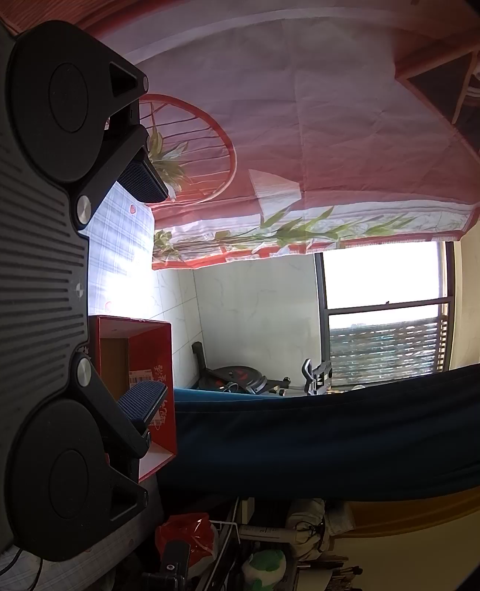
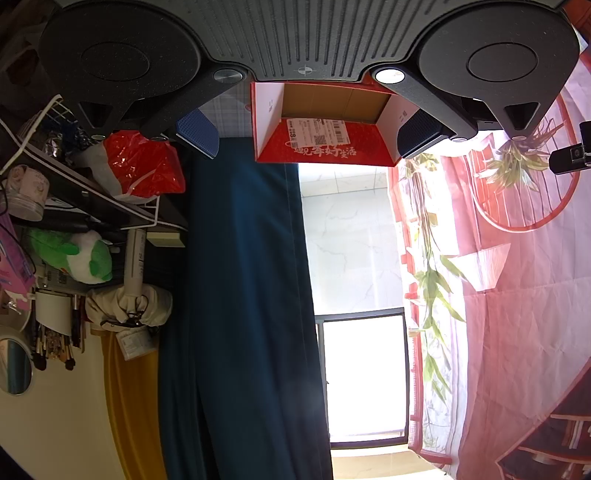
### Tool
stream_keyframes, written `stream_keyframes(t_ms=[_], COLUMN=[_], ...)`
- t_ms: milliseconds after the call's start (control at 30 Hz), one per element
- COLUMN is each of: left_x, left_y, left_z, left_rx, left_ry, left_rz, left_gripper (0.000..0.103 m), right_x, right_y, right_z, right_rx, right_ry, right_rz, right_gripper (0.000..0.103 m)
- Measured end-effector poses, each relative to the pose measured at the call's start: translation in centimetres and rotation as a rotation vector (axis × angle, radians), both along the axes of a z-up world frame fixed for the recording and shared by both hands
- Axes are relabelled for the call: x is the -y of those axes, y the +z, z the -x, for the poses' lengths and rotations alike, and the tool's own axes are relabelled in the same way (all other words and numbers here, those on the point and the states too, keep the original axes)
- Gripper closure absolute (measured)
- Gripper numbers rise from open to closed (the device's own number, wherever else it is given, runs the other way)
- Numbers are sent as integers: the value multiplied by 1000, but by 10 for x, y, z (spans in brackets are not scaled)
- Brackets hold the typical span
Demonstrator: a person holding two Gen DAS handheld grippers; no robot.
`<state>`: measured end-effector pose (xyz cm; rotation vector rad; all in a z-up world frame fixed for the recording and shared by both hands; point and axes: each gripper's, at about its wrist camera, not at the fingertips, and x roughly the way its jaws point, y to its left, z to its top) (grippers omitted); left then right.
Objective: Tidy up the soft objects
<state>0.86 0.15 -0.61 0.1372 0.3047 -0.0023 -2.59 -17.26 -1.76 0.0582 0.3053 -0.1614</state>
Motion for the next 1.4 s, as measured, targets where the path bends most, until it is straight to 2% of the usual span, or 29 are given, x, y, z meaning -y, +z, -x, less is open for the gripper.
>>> stream_keyframes(t_ms=[1133,1267,1400], left_x=[2,0,-6], left_y=[-3,-5,-16], left_z=[-2,-5,-11], left_rx=[-8,-28,-46], left_ry=[-9,-35,-61], left_rz=[-2,23,88], left_gripper=[0,0,0], right_x=[-1,-1,4], right_y=[-1,-5,-15], right_z=[1,-1,-4], right_rx=[2,8,7], right_ry=[-5,5,15], right_rz=[3,-9,-36], right_gripper=[0,0,0])
